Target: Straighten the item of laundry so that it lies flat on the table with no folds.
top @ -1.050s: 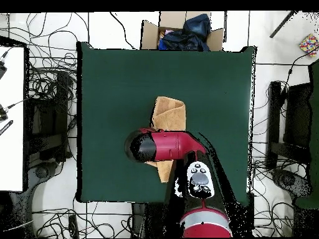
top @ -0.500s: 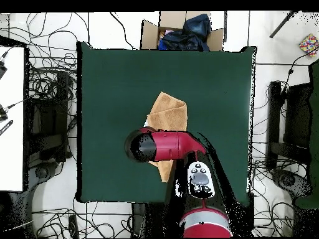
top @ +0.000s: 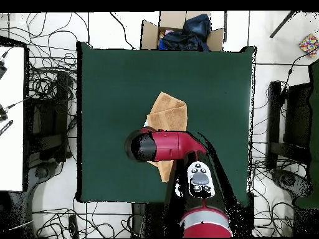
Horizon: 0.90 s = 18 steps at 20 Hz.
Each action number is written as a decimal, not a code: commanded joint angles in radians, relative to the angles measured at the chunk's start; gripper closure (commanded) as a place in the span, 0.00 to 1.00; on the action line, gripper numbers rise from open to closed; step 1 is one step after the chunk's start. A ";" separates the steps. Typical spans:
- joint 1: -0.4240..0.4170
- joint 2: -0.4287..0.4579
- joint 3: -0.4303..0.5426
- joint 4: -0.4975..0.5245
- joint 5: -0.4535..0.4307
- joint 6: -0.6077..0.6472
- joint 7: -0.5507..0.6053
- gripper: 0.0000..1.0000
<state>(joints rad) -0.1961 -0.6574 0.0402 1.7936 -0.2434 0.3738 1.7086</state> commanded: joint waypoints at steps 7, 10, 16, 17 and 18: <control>-0.015 0.137 0.025 -0.011 0.034 -0.045 0.165 0.00; -0.015 0.155 0.022 -0.016 0.032 -0.060 0.170 0.00; -0.010 0.162 0.018 -0.010 0.034 -0.075 0.177 0.00; -0.008 0.165 0.018 -0.011 0.035 -0.077 0.177 0.00; -0.006 0.168 0.017 -0.014 0.036 -0.079 0.179 0.00</control>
<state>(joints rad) -0.2040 -0.5283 0.0404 1.7932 -0.2434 0.3456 1.7086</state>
